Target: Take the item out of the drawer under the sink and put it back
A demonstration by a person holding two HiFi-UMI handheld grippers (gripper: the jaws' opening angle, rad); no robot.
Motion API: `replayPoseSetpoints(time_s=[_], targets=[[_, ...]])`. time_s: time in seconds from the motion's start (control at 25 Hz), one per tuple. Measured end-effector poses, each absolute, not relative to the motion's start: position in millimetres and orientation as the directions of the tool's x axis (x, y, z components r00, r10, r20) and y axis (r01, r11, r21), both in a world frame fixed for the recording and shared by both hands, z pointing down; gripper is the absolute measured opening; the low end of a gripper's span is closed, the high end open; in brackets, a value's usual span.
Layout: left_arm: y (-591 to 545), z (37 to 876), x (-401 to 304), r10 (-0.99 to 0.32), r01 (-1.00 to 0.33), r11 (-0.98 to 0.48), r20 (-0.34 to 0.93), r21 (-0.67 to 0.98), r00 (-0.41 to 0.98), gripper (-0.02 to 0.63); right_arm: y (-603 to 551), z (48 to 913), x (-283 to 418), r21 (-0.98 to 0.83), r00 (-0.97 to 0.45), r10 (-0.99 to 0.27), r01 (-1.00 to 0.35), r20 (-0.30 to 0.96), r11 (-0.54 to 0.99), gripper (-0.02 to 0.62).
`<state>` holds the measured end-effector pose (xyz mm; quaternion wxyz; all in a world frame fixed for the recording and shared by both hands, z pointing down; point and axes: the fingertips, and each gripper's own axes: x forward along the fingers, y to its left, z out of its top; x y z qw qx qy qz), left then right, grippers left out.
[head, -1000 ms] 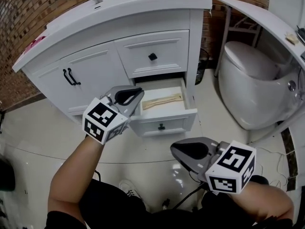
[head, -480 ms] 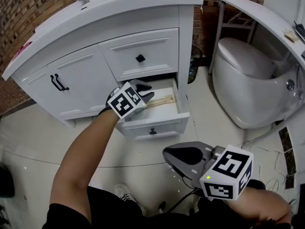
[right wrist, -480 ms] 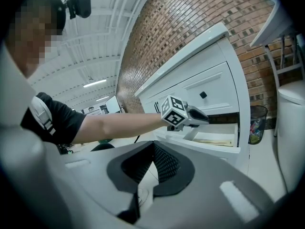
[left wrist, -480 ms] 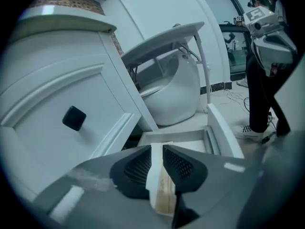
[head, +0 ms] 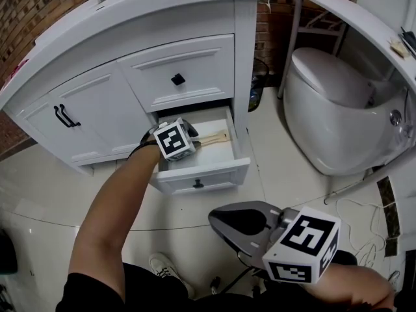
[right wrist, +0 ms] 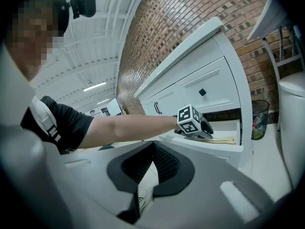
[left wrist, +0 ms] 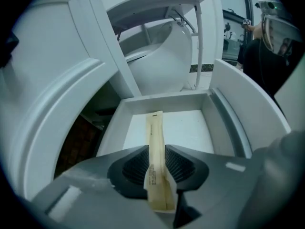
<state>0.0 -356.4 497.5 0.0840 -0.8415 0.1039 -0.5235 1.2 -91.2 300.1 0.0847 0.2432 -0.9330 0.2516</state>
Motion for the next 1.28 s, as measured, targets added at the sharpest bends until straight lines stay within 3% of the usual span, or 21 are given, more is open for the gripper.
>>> replayPoseSetpoints(time_s=[0.76,1.28], targets=[[-362,537,-5,-0.208,-0.079,-0.978,0.915,-0.193,0.345,0.138,-91,303,-3,-0.455,-0.878,-0.388,-0.477,0.281,0.752,0.003],[-366,534,-17,-0.286,-0.087,-0.958,0.911,-0.273,0.296,0.059,-93,297,-2,-0.449,-0.872,-0.411,-0.489,0.264,0.748,0.003]])
